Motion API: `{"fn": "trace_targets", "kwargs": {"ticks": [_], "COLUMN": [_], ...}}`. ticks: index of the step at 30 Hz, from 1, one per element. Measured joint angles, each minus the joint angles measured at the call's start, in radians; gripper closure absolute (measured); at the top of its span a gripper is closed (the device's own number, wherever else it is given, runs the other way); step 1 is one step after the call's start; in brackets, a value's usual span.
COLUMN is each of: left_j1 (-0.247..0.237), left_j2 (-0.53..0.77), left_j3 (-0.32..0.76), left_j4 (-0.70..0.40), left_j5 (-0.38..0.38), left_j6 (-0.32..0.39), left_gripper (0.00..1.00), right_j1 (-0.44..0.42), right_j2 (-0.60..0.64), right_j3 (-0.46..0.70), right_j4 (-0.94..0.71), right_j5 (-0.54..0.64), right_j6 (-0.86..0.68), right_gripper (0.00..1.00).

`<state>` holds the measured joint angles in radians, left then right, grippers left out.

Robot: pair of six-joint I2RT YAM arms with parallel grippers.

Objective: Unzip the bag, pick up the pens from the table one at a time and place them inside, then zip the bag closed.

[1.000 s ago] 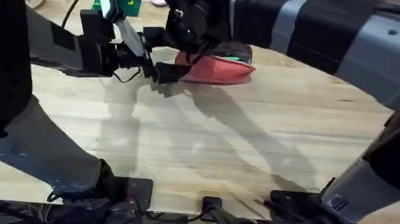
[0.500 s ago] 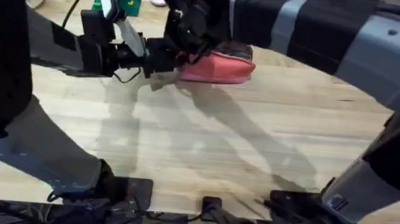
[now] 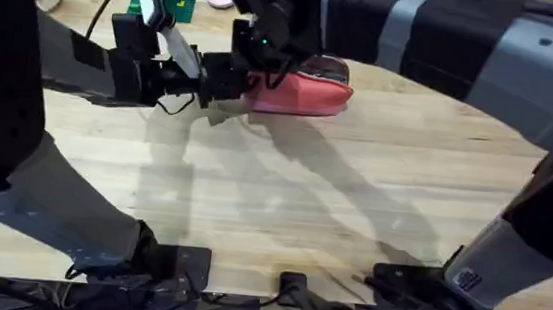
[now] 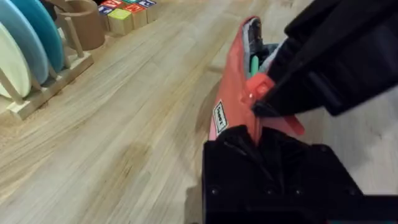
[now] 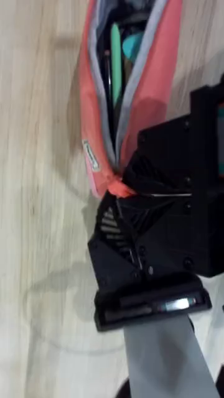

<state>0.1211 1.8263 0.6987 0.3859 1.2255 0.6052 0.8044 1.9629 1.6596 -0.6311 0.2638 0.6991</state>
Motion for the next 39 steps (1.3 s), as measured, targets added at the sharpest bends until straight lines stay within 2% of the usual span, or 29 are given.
{"fn": "trace_targets", "kwargs": {"ticks": [16, 33, 39], "left_j1": [-0.001, -0.003, -0.012], "left_j2": [0.0, 0.0, 0.0], "left_j3": [0.0, 0.002, 0.002], "left_j4": [0.003, 0.003, 0.003], "left_j5": [-0.007, -0.01, -0.006], "left_j6": [0.0, 0.0, 0.0], "left_gripper": [0.957, 0.957, 0.957], "right_j1": [-0.119, -0.39, -0.455], "right_j2": [-0.036, -0.039, -0.039], "right_j3": [0.0, 0.0, 0.0], "right_j4": [-0.115, -0.269, -0.285], "right_j5": [-0.029, -0.053, -0.079], "right_j6": [-0.087, -0.131, -0.141], "right_gripper": [0.971, 0.971, 0.971]}}
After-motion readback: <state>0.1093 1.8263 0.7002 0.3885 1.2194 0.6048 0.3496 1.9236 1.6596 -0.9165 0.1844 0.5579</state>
